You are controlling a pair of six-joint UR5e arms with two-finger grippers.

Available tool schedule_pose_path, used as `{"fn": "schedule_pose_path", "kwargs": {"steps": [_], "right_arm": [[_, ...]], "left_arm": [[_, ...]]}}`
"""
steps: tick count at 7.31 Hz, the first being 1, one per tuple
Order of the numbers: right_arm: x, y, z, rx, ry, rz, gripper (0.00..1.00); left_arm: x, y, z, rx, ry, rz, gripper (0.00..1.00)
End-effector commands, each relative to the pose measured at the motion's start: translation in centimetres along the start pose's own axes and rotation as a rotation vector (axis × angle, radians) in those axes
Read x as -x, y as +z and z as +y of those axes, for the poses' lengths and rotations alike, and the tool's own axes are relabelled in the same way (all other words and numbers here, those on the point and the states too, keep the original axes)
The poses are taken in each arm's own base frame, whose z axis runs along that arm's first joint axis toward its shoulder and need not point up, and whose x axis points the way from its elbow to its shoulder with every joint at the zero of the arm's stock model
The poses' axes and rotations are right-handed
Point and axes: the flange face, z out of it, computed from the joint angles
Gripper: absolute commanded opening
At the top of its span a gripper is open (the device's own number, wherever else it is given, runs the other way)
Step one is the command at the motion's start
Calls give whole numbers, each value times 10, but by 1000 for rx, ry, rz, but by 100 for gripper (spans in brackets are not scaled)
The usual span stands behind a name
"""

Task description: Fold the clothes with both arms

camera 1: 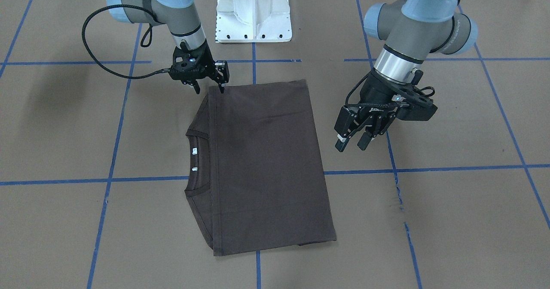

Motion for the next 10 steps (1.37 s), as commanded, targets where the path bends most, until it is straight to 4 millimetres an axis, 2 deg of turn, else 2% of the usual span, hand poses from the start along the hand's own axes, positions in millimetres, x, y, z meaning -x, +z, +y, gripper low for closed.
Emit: {"fn": "schedule_pose_path", "kwargs": {"steps": [1, 2, 3, 5, 6, 7, 9, 10], "right_arm": [[2, 3, 4, -46, 346, -7, 98], [5, 11, 10, -43, 474, 1, 93], [7, 15, 11, -43, 499, 9, 84], [0, 25, 17, -38, 496, 38, 82], [-1, 40, 20, -40, 494, 63, 81], [0, 39, 20, -40, 493, 64, 76], [-3, 39, 18, -43, 497, 66, 40], [-2, 40, 19, -41, 496, 66, 0]], "left_arm": [[-2, -2, 0, 0, 1, 5, 72], [-2, -2, 0, 0, 1, 5, 72], [-2, -3, 0, 0, 1, 7, 72], [-3, -3, 0, 0, 2, 8, 72], [-3, -3, 0, 0, 2, 8, 72], [-3, -3, 0, 0, 2, 8, 72], [-3, -3, 0, 0, 2, 8, 72], [-3, -3, 0, 0, 2, 8, 72]]}}
